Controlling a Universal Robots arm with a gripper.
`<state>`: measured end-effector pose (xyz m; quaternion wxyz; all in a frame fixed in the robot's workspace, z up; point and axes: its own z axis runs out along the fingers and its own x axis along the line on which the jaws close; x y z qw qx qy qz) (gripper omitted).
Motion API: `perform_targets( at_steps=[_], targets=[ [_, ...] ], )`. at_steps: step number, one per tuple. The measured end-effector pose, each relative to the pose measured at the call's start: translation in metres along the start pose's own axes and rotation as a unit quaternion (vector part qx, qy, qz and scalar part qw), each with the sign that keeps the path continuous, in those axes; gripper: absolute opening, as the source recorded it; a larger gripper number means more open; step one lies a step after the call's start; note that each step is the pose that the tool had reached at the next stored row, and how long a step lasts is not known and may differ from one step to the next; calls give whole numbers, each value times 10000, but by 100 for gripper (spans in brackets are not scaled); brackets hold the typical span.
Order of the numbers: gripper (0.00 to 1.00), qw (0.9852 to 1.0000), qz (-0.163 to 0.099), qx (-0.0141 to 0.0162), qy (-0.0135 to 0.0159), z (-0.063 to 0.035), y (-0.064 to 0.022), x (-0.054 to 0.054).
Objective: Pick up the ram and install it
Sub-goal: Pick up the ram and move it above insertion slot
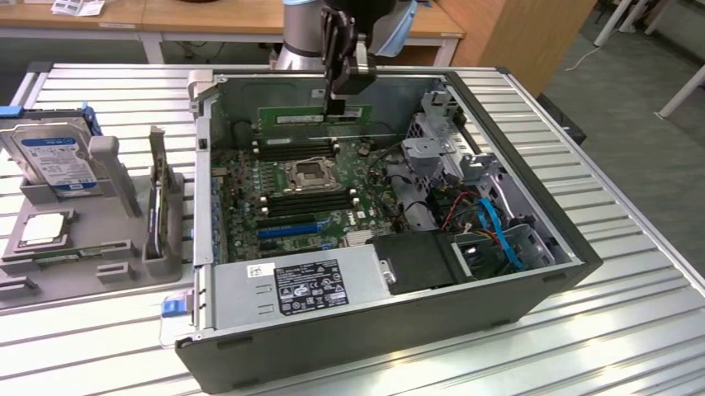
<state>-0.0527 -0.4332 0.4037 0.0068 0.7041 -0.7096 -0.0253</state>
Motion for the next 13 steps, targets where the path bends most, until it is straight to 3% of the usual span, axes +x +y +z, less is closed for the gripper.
perform_targets(
  at_steps=[13],
  targets=[
    [11, 10000, -1, 0, -1, 29, 0, -198]
  ],
)
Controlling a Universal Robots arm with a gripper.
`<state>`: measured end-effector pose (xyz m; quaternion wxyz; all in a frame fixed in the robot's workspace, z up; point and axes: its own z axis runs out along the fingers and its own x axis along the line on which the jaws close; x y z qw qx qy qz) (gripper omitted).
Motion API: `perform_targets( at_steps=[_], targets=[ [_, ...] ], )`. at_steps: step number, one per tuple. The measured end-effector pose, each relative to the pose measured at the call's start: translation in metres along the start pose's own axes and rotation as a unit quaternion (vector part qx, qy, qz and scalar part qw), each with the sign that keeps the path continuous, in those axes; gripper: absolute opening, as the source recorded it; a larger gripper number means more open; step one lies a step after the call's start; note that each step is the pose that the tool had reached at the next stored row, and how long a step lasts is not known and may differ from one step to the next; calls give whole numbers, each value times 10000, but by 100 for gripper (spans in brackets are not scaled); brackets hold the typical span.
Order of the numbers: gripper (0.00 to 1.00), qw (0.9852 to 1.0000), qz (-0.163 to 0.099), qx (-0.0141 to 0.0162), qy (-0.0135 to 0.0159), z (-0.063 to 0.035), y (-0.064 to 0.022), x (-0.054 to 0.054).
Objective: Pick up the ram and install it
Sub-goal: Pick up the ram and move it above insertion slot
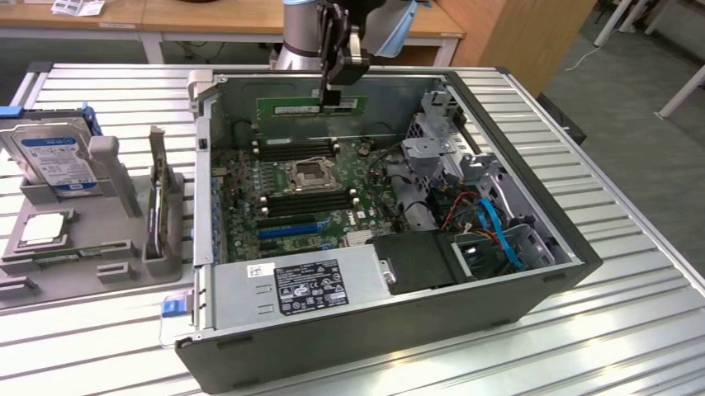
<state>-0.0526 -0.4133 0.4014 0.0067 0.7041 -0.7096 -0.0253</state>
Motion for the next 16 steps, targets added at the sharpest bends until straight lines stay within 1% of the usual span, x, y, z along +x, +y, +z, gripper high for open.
perform_targets(
  at_steps=[7, 12, 16],
  targets=[
    [11, 10000, 1, 0, 0, 2, -1, -7],
    [11, 10000, 0, 0, 0, -1, -78, -8],
    [11, 10000, 1, 0, 0, -1, -89, -8]
  ],
)
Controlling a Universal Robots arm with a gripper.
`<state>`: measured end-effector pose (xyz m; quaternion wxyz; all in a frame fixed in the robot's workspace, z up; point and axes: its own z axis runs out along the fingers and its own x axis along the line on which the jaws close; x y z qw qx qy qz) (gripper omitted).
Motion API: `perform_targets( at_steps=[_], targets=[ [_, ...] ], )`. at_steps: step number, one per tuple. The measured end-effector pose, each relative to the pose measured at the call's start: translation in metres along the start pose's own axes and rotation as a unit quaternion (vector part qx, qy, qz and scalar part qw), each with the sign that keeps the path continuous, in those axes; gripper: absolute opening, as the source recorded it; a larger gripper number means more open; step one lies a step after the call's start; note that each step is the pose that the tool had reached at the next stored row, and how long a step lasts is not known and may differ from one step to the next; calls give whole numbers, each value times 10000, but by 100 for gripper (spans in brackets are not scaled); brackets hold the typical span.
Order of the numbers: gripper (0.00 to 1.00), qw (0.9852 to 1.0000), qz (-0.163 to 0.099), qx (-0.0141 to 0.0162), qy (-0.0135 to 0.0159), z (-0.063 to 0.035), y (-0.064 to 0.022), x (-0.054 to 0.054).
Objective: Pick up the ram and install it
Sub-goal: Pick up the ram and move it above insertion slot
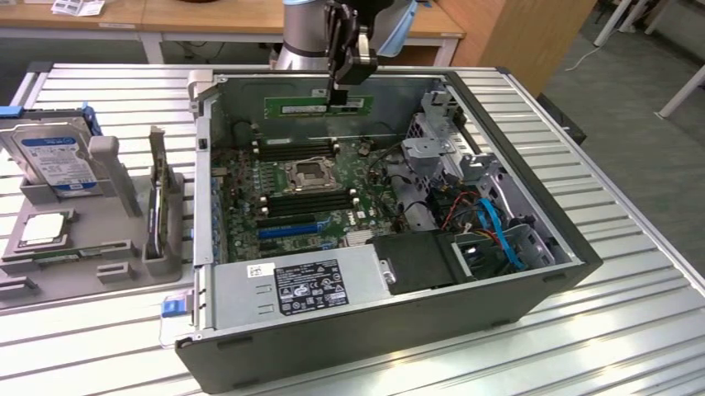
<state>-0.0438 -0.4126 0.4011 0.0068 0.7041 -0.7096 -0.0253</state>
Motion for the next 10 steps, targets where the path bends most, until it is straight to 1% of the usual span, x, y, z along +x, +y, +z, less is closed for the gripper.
perform_targets(
  at_steps=[4, 10],
  targets=[
    [11, 10000, -1, 0, -1, 1, -1, 0],
    [11, 10000, -1, 0, -5, 42, -2, 1]
  ],
)
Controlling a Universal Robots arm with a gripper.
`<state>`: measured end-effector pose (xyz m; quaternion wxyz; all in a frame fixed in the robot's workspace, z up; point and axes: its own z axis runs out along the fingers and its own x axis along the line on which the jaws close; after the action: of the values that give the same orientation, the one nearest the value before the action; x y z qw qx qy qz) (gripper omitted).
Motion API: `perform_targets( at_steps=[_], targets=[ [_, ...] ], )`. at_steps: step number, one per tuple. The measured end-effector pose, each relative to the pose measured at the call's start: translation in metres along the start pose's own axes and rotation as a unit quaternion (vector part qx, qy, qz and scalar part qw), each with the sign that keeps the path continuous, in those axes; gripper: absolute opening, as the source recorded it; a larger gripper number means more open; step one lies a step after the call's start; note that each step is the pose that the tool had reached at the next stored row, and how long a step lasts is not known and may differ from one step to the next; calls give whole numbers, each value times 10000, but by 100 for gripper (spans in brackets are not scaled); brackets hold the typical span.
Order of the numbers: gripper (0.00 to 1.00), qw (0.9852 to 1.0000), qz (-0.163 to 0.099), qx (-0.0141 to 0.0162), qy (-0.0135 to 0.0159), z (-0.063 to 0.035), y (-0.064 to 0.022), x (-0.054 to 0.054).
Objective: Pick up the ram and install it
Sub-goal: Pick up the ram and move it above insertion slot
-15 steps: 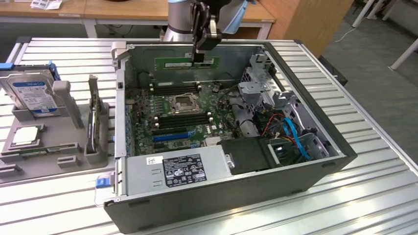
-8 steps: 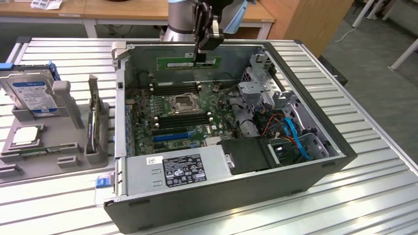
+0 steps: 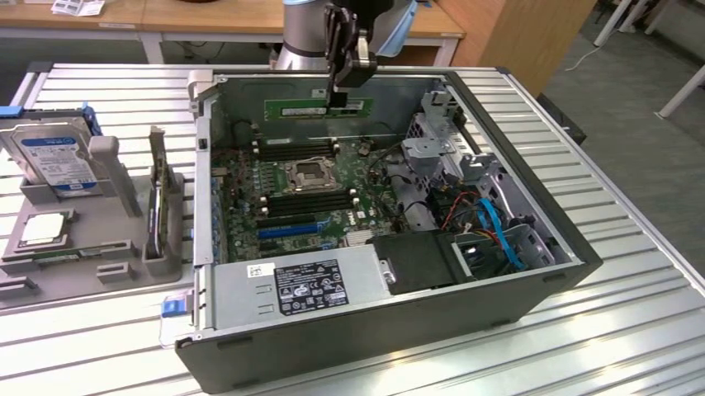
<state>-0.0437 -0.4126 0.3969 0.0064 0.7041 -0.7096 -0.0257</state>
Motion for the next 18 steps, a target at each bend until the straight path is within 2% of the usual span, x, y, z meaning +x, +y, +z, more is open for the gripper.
perform_targets(
  at_steps=[13, 18],
  targets=[
    [11, 10000, 0, 0, -1, 116, -5, 3],
    [11, 10000, 0, 0, -1, 190, -9, 5]
  ],
)
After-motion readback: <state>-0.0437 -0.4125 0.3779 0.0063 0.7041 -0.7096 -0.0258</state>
